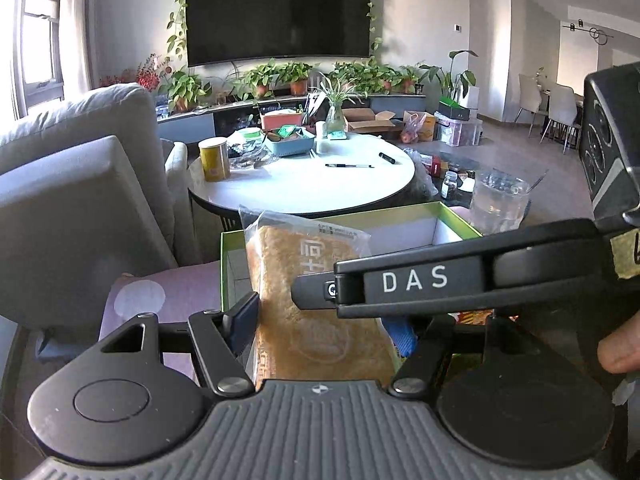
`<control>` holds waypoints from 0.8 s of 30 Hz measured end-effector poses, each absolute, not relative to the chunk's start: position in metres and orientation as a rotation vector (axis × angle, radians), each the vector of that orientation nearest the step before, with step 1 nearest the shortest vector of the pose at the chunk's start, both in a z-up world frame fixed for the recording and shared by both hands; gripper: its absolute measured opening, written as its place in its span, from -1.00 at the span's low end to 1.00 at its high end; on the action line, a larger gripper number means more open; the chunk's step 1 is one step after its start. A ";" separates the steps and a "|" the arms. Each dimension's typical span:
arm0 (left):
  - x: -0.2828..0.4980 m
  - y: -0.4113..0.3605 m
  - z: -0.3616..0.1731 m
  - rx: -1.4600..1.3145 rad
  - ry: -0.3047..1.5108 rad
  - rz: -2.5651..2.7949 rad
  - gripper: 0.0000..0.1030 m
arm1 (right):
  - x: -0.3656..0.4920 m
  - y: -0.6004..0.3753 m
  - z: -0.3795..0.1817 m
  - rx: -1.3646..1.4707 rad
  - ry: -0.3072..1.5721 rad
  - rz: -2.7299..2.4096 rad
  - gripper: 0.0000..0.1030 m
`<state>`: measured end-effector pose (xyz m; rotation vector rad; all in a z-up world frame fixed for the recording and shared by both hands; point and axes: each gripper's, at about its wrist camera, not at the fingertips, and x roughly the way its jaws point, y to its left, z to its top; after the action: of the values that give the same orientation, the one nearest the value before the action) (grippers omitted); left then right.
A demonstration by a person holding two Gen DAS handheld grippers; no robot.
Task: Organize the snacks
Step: 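Carry the bread loaf into the green box and open the right gripper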
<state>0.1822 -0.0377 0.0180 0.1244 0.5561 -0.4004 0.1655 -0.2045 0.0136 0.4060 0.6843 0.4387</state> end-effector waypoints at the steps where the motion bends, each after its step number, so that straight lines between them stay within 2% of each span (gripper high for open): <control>1: 0.184 -0.037 0.017 0.121 0.559 -0.400 0.21 | 0.167 -0.205 0.013 0.409 0.687 0.439 -0.20; 19: 0.210 -0.044 0.021 0.090 0.547 -0.386 0.22 | 0.191 -0.210 0.012 0.468 0.688 0.419 -0.20; 24: 0.208 -0.039 0.020 0.095 0.534 -0.370 0.46 | 0.194 -0.211 0.008 0.458 0.666 0.383 -0.20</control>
<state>0.2080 -0.0390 0.0195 0.0952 0.5344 -0.3699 0.1943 -0.2107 0.0084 0.4584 0.6660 0.3831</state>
